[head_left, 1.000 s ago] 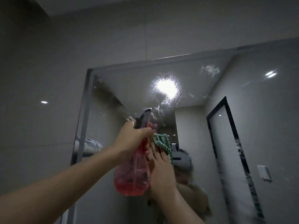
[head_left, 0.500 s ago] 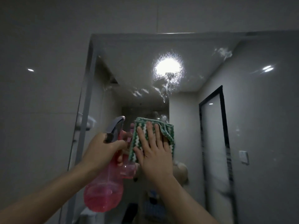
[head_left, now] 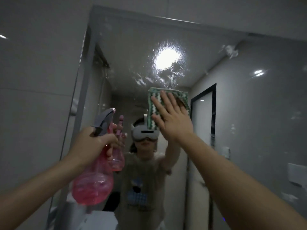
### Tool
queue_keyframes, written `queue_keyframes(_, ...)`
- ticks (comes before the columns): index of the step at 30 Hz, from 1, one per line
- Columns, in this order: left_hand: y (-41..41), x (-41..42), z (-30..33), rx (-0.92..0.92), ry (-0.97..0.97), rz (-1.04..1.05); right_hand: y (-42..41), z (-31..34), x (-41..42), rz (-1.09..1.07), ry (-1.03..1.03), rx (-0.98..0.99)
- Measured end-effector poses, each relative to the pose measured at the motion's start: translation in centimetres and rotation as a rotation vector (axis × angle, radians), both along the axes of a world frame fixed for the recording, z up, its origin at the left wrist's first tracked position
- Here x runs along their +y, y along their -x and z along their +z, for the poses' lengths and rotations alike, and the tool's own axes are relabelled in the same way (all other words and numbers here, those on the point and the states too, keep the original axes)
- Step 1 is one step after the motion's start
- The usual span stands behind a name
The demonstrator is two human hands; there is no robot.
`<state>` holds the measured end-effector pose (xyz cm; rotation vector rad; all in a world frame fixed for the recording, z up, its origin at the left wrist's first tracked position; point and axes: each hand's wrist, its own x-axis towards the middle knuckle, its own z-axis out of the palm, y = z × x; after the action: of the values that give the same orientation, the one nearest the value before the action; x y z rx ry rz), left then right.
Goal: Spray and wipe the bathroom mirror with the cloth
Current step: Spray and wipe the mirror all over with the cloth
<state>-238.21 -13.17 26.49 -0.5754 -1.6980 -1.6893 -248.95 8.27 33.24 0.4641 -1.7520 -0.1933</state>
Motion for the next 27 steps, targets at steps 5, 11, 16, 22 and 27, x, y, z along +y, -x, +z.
queue_keyframes(5,0.4,2.6,1.3,0.009,-0.011,-0.079,-0.1,2.7,2.7,0.002,0.197,-0.082)
queue_keyframes(11,1.9,5.9,2.1,0.004,-0.052,-0.124,-0.5,2.2,2.1,-0.021,0.256,-0.101)
queue_keyframes(16,2.2,7.2,0.9,-0.010,-0.084,-0.095,-0.2,-2.7,0.7,0.023,0.290,-0.147)
queue_keyframes(22,1.5,6.6,-1.2,-0.042,-0.050,-0.032,0.7,-10.3,-0.5,0.032,0.195,-0.089)
queue_keyframes(27,0.9,3.7,-0.2,-0.041,-0.005,0.068,0.0,-6.3,0.4,0.000,-0.006,-0.162)
